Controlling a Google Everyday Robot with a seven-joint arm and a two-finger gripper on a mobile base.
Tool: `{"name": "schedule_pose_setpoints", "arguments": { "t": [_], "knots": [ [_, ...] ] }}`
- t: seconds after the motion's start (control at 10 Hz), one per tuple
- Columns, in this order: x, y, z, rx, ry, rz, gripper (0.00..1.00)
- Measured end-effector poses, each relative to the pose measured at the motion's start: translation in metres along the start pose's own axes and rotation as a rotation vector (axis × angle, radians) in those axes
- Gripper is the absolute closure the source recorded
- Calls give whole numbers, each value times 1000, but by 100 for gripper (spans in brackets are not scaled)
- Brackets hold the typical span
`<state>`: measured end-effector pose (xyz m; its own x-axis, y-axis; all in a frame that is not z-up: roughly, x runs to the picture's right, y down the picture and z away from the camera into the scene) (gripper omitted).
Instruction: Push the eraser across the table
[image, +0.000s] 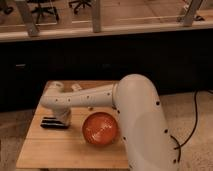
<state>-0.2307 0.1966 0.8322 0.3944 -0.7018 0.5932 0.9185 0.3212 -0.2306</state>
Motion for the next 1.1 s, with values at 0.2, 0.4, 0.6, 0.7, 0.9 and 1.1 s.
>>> {"name": "schedule_pose_setpoints", "arguments": {
  "t": [0.2,0.4,0.6,0.7,0.9,1.1],
  "knots": [
    [-1,-5,1,5,7,-13,98],
    [-1,-5,0,5,7,-13,98],
    [-1,-5,0,4,7,-14,98],
    [-1,-6,0,5,7,-14,98],
    [-2,-10,1,10,13,-23,98],
    [-2,-10,0,10,12,-23,98]
  ]
}}
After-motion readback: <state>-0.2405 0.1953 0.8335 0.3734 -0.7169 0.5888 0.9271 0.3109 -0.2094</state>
